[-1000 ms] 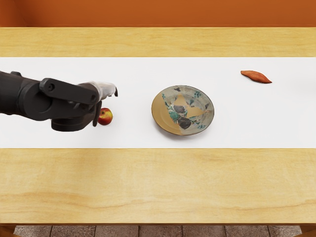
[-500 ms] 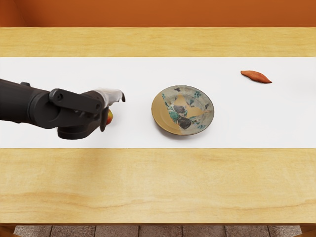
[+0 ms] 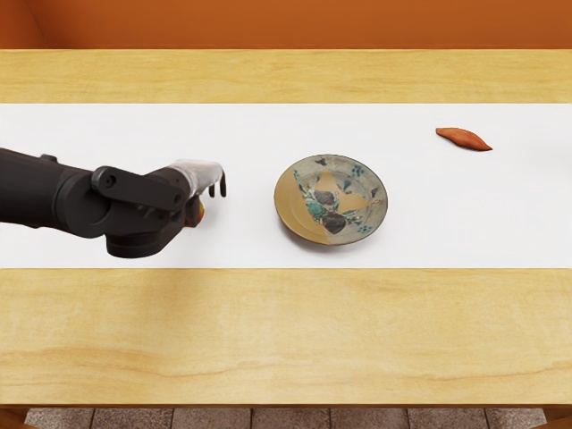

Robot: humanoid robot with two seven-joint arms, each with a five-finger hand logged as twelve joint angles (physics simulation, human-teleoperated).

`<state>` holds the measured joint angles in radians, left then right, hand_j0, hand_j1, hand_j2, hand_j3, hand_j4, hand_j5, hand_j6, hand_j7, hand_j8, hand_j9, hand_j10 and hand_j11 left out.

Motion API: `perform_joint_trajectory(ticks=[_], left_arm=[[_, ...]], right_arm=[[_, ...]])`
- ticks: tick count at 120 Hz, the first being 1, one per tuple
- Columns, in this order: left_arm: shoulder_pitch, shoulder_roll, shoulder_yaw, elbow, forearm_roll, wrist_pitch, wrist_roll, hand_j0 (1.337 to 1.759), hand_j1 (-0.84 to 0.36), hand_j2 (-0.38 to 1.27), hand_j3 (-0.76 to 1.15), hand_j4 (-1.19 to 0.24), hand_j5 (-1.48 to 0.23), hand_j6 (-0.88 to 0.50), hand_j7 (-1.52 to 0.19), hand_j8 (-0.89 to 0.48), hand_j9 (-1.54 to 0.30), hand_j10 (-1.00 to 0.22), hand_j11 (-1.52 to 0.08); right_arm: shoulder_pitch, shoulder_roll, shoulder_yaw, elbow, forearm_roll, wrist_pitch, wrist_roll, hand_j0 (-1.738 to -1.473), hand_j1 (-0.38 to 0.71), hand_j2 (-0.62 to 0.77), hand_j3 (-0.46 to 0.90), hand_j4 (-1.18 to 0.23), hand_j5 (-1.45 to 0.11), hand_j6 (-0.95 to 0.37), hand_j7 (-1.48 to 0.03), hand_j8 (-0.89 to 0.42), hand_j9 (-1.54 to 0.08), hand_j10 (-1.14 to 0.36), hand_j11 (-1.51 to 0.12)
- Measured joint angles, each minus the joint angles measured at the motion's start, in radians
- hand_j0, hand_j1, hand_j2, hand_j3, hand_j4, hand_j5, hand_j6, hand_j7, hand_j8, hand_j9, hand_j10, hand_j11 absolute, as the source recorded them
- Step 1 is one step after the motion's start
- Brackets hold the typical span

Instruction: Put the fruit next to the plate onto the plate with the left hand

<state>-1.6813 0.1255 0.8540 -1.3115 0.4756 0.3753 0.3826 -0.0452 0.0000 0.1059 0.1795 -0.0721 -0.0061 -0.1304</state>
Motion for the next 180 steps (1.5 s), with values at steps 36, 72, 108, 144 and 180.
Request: perform_joint_trajectory(ticks=[36, 72, 108, 144, 180], left_arm=[[0.014, 0.005, 0.024, 0.007, -0.002, 0.003, -0.001, 1.657, -0.26, 0.16, 0.0, -0.48, -0.64, -0.48, -0.64, -0.48, -0.64, -0.48, -0.64], [0.02, 0.008, 0.036, 0.011, -0.015, 0.003, -0.011, 1.657, -0.26, 0.14, 0.0, -0.54, -0.65, -0.54, -0.65, -0.47, -0.68, -0.52, -0.68], [0.02, 0.008, 0.039, 0.012, -0.017, 0.001, -0.012, 1.653, -0.29, 0.3, 0.0, -0.7, -0.88, -0.61, -0.88, -0.42, -0.91, -0.55, -0.91], [-0.008, 0.015, 0.034, 0.015, -0.046, -0.02, -0.015, 1.649, -0.35, 0.46, 0.0, -0.79, -1.11, -0.51, -1.08, -0.31, -1.09, -0.49, -1.11], [-0.096, 0.054, -0.013, 0.011, -0.088, -0.044, -0.016, 1.648, -0.21, 0.3, 0.0, -0.78, -1.19, -0.59, -1.11, -0.4, -1.13, -0.55, -1.16]], right_arm=[[0.0, 0.0, 0.0, 0.0, 0.0, 0.0, 0.0, -1.658, -0.32, -0.01, 0.0, -0.03, -0.03, -0.03, -0.03, -0.03, -0.03, -0.03, -0.03], [0.0, 0.0, 0.0, 0.0, 0.0, 0.0, 0.0, -1.658, -0.32, -0.01, 0.0, -0.03, -0.03, -0.03, -0.03, -0.03, -0.03, -0.03, -0.03], [0.0, 0.0, 0.0, 0.0, 0.0, 0.0, 0.0, -1.658, -0.32, -0.01, 0.0, -0.03, -0.03, -0.03, -0.03, -0.03, -0.03, -0.03, -0.03], [0.0, 0.0, 0.0, 0.0, 0.0, 0.0, 0.0, -1.658, -0.32, -0.01, 0.0, -0.03, -0.03, -0.03, -0.03, -0.03, -0.03, -0.03, -0.03], [0.0, 0.0, 0.0, 0.0, 0.0, 0.0, 0.0, -1.658, -0.32, -0.01, 0.0, -0.03, -0.03, -0.03, -0.03, -0.03, -0.03, -0.03, -0.03]])
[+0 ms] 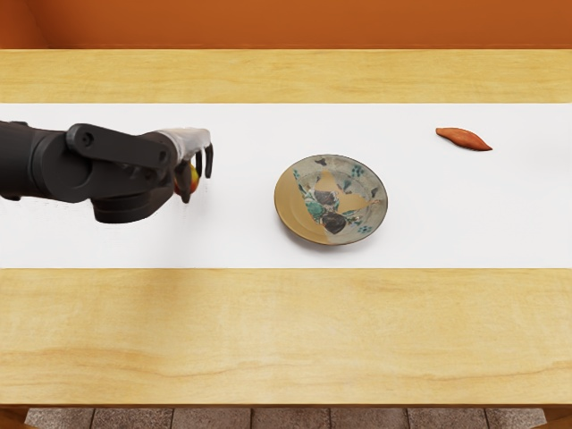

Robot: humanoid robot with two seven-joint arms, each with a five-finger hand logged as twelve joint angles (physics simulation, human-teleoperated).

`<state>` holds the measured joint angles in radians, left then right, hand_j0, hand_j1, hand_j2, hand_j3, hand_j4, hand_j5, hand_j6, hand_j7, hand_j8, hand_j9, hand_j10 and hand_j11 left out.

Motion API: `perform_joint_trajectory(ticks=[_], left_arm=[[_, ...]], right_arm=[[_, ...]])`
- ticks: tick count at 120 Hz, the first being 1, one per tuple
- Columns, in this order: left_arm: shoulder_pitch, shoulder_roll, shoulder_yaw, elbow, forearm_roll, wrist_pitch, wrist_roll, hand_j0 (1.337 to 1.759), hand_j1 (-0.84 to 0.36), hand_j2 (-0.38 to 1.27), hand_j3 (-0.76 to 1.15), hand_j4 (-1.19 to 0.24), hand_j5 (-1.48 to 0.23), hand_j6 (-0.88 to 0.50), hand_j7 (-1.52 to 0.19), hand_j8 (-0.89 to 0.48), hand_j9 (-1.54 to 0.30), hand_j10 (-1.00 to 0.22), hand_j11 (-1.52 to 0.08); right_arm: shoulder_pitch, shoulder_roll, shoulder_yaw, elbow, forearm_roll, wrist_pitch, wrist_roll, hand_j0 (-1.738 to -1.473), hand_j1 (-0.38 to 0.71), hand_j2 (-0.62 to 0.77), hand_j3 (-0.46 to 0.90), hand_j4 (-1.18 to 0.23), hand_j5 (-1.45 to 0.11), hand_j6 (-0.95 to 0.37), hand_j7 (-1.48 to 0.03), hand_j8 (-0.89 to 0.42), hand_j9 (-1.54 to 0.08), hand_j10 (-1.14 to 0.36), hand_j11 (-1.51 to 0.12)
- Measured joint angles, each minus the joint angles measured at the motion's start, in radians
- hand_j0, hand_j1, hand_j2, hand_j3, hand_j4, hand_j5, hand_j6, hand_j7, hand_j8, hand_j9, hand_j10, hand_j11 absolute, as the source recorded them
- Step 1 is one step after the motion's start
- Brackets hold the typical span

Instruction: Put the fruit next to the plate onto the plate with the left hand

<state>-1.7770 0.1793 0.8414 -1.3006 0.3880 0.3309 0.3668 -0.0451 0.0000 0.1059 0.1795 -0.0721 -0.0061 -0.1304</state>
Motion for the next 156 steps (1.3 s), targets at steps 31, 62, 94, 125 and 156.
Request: perform_joint_trajectory(ticks=[31, 62, 94, 125, 156], left_arm=[[-0.046, 0.008, -0.097, -0.004, -0.043, -0.087, -0.001, 1.649, -0.21, 0.31, 0.0, -0.78, -1.22, -0.57, -1.13, -0.38, -1.15, -0.54, -1.17], [-0.07, -0.033, -0.186, -0.004, -0.053, -0.126, -0.001, 1.649, -0.24, 0.34, 0.0, -0.77, -1.25, -0.54, -1.15, -0.37, -1.16, -0.54, -1.18], [-0.038, -0.124, -0.266, 0.03, -0.05, -0.129, 0.0, 1.65, -0.25, 0.34, 0.0, -0.76, -1.27, -0.53, -1.16, -0.35, -1.17, -0.53, -1.17], [0.019, -0.179, -0.327, 0.118, -0.019, -0.128, -0.01, 1.65, -0.25, 0.41, 0.0, -0.77, -1.24, -0.54, -1.18, -0.35, -1.17, -0.55, -1.17], [0.065, -0.179, -0.366, 0.15, 0.022, -0.125, -0.013, 1.653, -0.31, 0.58, 0.0, -0.8, -1.15, -0.68, -1.13, -0.44, -1.11, -0.56, -1.12]], right_arm=[[0.0, 0.0, 0.0, 0.0, 0.0, 0.0, 0.0, -1.658, -0.32, -0.01, 0.0, -0.03, -0.03, -0.03, -0.03, -0.03, -0.03, -0.03, -0.03], [0.0, 0.0, 0.0, 0.0, 0.0, 0.0, 0.0, -1.658, -0.32, -0.01, 0.0, -0.03, -0.03, -0.03, -0.03, -0.03, -0.03, -0.03, -0.03], [0.0, 0.0, 0.0, 0.0, 0.0, 0.0, 0.0, -1.658, -0.32, -0.01, 0.0, -0.03, -0.03, -0.03, -0.03, -0.03, -0.03, -0.03, -0.03], [0.0, 0.0, 0.0, 0.0, 0.0, 0.0, 0.0, -1.658, -0.32, -0.01, 0.0, -0.03, -0.03, -0.03, -0.03, -0.03, -0.03, -0.03, -0.03], [0.0, 0.0, 0.0, 0.0, 0.0, 0.0, 0.0, -1.658, -0.32, -0.01, 0.0, -0.03, -0.03, -0.03, -0.03, -0.03, -0.03, -0.03, -0.03]])
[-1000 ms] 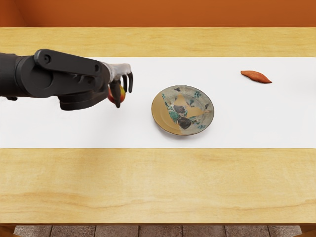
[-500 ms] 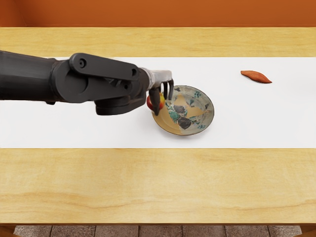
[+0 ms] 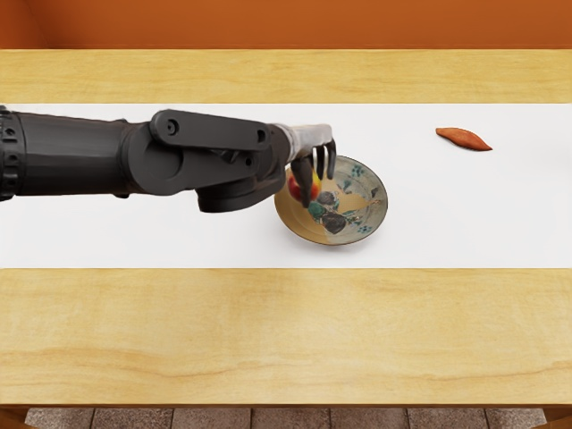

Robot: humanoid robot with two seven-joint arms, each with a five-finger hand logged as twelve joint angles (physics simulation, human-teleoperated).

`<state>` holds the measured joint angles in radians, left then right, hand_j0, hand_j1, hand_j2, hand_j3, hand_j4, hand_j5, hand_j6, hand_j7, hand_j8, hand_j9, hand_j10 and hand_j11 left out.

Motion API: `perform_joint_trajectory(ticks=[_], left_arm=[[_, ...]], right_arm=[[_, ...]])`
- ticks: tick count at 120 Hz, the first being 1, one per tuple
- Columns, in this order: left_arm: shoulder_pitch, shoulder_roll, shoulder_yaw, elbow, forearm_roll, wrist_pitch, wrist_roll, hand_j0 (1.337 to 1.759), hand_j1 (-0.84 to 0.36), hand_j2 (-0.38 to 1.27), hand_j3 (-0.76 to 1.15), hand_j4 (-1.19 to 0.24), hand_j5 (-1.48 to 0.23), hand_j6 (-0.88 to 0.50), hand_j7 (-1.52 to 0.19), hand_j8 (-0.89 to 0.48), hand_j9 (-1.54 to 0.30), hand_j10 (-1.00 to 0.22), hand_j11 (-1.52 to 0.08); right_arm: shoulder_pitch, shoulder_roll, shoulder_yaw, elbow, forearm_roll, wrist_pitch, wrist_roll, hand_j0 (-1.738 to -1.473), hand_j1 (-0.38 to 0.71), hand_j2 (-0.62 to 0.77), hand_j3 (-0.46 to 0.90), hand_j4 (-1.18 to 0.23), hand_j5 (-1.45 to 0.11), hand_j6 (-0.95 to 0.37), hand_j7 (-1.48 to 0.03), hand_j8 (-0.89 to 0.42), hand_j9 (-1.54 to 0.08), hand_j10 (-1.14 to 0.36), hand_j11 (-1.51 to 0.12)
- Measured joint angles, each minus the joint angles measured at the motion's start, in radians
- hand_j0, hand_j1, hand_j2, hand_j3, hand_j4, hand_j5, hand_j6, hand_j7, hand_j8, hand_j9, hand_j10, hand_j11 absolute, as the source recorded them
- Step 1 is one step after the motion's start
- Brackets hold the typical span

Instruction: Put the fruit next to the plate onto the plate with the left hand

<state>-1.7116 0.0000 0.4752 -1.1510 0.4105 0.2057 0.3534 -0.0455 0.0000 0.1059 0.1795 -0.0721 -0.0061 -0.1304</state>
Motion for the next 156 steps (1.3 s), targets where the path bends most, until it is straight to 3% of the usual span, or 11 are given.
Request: perform_joint_trajectory(ticks=[30, 51, 67, 92, 118, 129, 156], left_arm=[[0.006, 0.0, -0.03, 0.018, 0.002, 0.005, 0.0, 1.657, -0.1, 0.23, 0.0, -0.45, -0.62, -0.42, -0.61, -0.34, -0.61, -0.38, -0.61], [0.007, 0.002, -0.07, -0.003, 0.001, -0.008, 0.001, 1.657, -0.01, 0.13, 0.0, -0.34, -0.45, -0.32, -0.45, -0.29, -0.45, -0.31, -0.45], [0.059, 0.143, -0.165, -0.057, -0.002, -0.097, 0.001, 1.658, 0.02, 0.09, 0.0, -0.29, -0.39, -0.29, -0.39, -0.27, -0.39, -0.28, -0.39], [0.254, 0.399, -0.418, -0.124, -0.019, -0.364, 0.0, 1.658, 0.04, 0.06, 0.0, -0.27, -0.35, -0.26, -0.35, -0.26, -0.35, -0.26, -0.35], [0.484, 0.569, -0.721, -0.129, -0.102, -0.707, -0.011, 1.658, 0.05, 0.06, 0.0, -0.25, -0.33, -0.25, -0.33, -0.25, -0.33, -0.25, -0.33], [0.521, 0.623, -0.784, -0.088, -0.2, -0.771, -0.012, 1.658, 0.05, 0.05, 0.0, -0.25, -0.33, -0.25, -0.33, -0.25, -0.33, -0.25, -0.33], [0.609, 0.627, -0.823, 0.149, -0.397, -0.812, -0.013, 1.658, 0.05, 0.05, 0.0, -0.25, -0.32, -0.25, -0.32, -0.25, -0.32, -0.25, -0.32]], right_arm=[[0.0, 0.0, 0.0, 0.0, 0.0, 0.0, 0.0, -1.658, -0.32, -0.01, 0.0, -0.03, -0.03, -0.03, -0.03, -0.03, -0.03, -0.03, -0.03], [0.0, 0.0, 0.0, 0.0, 0.0, 0.0, 0.0, -1.658, -0.32, -0.01, 0.0, -0.03, -0.03, -0.03, -0.03, -0.03, -0.03, -0.03, -0.03], [0.0, 0.0, 0.0, 0.0, 0.0, 0.0, 0.0, -1.658, -0.32, -0.01, 0.0, -0.03, -0.03, -0.03, -0.03, -0.03, -0.03, -0.03, -0.03], [0.0, 0.0, 0.0, 0.0, 0.0, 0.0, 0.0, -1.658, -0.32, -0.01, 0.0, -0.03, -0.03, -0.03, -0.03, -0.03, -0.03, -0.03, -0.03], [0.0, 0.0, 0.0, 0.0, 0.0, 0.0, 0.0, -1.658, -0.32, -0.01, 0.0, -0.03, -0.03, -0.03, -0.03, -0.03, -0.03, -0.03, -0.03], [0.0, 0.0, 0.0, 0.0, 0.0, 0.0, 0.0, -1.658, -0.32, -0.01, 0.0, -0.03, -0.03, -0.03, -0.03, -0.03, -0.03, -0.03, -0.03], [0.001, 0.0, 0.0, 0.0, 0.0, 0.0, 0.0, -1.658, -0.32, -0.01, 0.0, -0.03, -0.03, -0.03, -0.03, -0.03, -0.03, -0.03, -0.03]])
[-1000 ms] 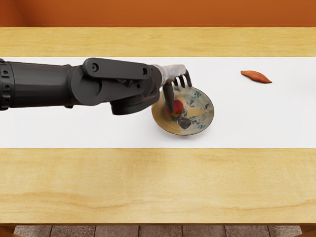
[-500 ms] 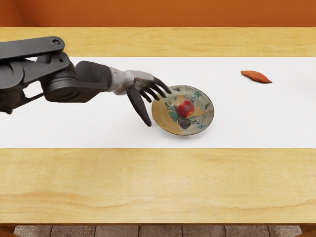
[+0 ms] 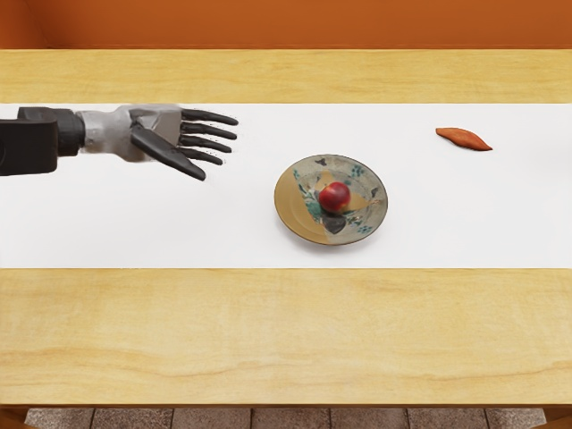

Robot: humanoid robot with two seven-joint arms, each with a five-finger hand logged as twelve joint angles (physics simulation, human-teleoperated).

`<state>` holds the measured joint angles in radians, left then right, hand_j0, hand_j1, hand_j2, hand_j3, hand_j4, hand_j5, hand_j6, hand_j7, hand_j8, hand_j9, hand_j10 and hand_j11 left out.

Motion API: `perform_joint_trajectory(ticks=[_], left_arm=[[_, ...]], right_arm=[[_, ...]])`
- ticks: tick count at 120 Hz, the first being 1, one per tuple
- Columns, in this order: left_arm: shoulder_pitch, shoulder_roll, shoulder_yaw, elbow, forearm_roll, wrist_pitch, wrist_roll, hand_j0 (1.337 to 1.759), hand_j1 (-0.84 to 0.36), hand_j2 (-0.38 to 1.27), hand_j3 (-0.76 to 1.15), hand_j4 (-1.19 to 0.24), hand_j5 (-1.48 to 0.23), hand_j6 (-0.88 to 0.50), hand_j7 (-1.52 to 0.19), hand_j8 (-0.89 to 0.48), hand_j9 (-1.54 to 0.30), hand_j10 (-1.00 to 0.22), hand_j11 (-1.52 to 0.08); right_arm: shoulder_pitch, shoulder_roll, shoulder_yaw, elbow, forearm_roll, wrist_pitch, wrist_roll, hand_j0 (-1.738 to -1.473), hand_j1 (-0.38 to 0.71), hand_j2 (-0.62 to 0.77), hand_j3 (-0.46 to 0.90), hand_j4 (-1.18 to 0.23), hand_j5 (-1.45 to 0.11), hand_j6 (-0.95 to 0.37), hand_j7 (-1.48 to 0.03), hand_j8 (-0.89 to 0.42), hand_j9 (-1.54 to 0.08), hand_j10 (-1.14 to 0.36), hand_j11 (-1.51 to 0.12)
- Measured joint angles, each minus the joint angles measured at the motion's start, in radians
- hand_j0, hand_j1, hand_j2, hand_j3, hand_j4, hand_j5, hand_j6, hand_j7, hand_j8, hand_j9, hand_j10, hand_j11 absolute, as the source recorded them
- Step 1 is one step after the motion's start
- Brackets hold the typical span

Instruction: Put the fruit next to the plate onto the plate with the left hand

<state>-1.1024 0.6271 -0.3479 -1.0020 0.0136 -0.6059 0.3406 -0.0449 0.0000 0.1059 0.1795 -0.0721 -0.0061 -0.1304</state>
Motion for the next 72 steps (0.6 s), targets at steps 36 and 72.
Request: perform_joint_trajectory(ticks=[36, 72], left_arm=[[0.079, 0.002, -0.027, 0.236, -0.065, -0.005, 0.001, 1.658, 0.05, 0.05, 0.0, -0.25, -0.32, -0.25, -0.32, -0.25, -0.32, -0.25, -0.32], [0.142, 0.073, -0.033, 0.329, -0.139, -0.005, 0.001, 1.658, 0.05, 0.05, 0.0, -0.25, -0.32, -0.25, -0.32, -0.25, -0.32, -0.25, -0.32]], right_arm=[[0.0, 0.0, 0.0, 0.0, 0.0, 0.0, 0.0, -1.658, -0.32, -0.01, 0.0, -0.03, -0.03, -0.03, -0.03, -0.03, -0.03, -0.03, -0.03], [0.0, 0.0, 0.0, 0.0, 0.0, 0.0, 0.0, -1.658, -0.32, -0.01, 0.0, -0.03, -0.03, -0.03, -0.03, -0.03, -0.03, -0.03, -0.03]])
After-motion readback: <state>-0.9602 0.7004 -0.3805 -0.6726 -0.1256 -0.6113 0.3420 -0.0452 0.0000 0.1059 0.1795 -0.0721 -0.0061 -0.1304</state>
